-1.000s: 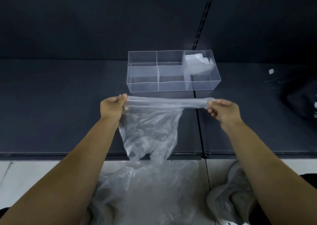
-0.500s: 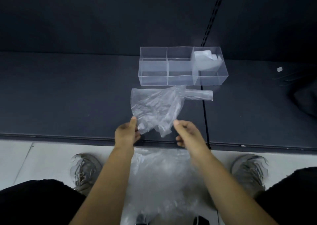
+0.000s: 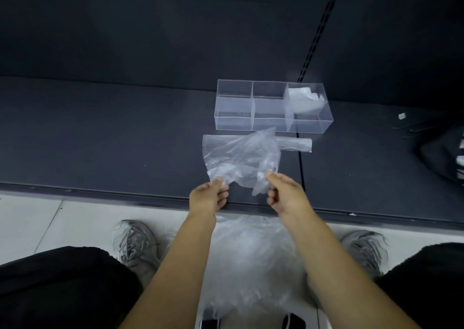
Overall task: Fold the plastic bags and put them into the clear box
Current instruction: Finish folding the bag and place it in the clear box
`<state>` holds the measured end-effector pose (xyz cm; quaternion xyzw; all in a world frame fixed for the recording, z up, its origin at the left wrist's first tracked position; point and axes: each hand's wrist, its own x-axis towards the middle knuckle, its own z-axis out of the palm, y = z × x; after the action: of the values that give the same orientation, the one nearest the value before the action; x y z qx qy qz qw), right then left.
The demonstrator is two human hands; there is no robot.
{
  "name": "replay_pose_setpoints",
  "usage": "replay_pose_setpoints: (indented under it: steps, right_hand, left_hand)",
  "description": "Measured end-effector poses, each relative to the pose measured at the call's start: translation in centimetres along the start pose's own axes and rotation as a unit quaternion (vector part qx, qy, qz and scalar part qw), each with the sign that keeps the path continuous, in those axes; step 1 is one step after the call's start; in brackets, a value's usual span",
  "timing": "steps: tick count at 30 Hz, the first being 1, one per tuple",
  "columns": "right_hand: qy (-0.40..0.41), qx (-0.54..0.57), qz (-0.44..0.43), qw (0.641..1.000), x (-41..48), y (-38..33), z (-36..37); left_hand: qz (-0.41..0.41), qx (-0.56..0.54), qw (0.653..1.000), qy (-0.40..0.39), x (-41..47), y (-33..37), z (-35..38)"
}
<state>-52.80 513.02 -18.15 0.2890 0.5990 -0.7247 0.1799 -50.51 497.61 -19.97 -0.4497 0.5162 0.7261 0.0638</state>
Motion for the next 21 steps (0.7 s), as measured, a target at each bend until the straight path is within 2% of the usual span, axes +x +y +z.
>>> replay_pose_setpoints:
  steps: [4,7,11,13,17,19,21]
  right_hand:
    - [-0.136,0.059,0.069,0.987,0.3,-1.9,-4.5]
    - [-0.190,0.010,0.074,0.979,0.3,-3.3,-7.4]
    - [-0.196,-0.048,0.057,0.978,0.8,-4.8,-10.0]
    - [-0.191,-0.073,0.042,0.978,1.0,-5.2,-10.5]
    - [-0.164,-0.098,0.004,0.982,1.5,-4.6,-10.7]
    - [-0.155,-0.100,-0.011,0.983,1.7,-4.2,-10.6]
    - [-0.147,-0.106,-0.014,0.983,1.8,-3.8,-10.6]
  left_hand:
    - [-0.017,-0.033,0.999,0.020,1.3,1.1,-1.1]
    - [-0.021,-0.023,0.999,0.016,2.5,1.5,-1.7]
    - [-0.039,0.003,0.999,-0.021,3.5,1.4,-2.0]
    - [-0.085,0.045,0.991,-0.094,2.8,1.5,-1.6]
    - [-0.172,0.104,0.943,-0.265,0.7,0.5,-0.6]
    - [-0.174,0.099,0.942,-0.268,0.2,-0.4,-0.4]
    - [-0.162,0.072,0.963,-0.204,0.3,-1.2,-0.5]
